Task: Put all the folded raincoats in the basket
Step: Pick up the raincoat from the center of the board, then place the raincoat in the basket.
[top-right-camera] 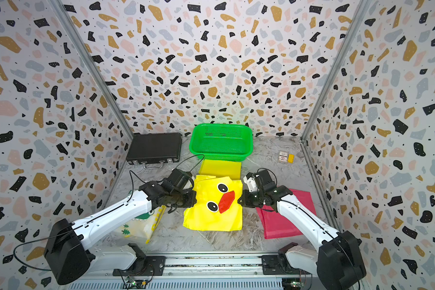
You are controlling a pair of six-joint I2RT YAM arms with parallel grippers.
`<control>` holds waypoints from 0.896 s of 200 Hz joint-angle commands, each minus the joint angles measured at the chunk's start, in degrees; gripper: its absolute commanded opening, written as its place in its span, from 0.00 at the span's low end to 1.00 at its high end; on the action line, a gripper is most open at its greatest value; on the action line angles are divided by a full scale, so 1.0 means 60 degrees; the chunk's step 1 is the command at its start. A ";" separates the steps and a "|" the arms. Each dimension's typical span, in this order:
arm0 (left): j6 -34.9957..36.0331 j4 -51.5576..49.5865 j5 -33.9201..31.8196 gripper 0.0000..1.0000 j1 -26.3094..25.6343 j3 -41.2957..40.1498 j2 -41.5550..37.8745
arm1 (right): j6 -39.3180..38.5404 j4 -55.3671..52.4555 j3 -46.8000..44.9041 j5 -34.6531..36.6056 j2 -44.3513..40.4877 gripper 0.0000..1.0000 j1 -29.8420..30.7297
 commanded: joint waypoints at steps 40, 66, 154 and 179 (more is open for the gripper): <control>0.0854 -0.0888 -0.0771 0.00 0.0309 0.2339 0.1182 | -0.0717 -0.0887 0.2077 -0.0575 0.1334 0.00 -0.0633; 0.1020 -0.0837 -0.0590 0.00 0.0713 0.3053 0.1653 | -0.0889 -0.0898 0.2946 -0.0917 0.2011 0.00 -0.1139; 0.1091 -0.0522 0.0889 0.00 0.2200 0.6646 0.4600 | -0.1321 -0.1004 0.6445 -0.1634 0.4801 0.00 -0.2081; 0.1075 -0.0585 0.1337 0.00 0.2595 0.7939 0.5607 | -0.1326 -0.1164 0.7726 -0.1915 0.5795 0.00 -0.2409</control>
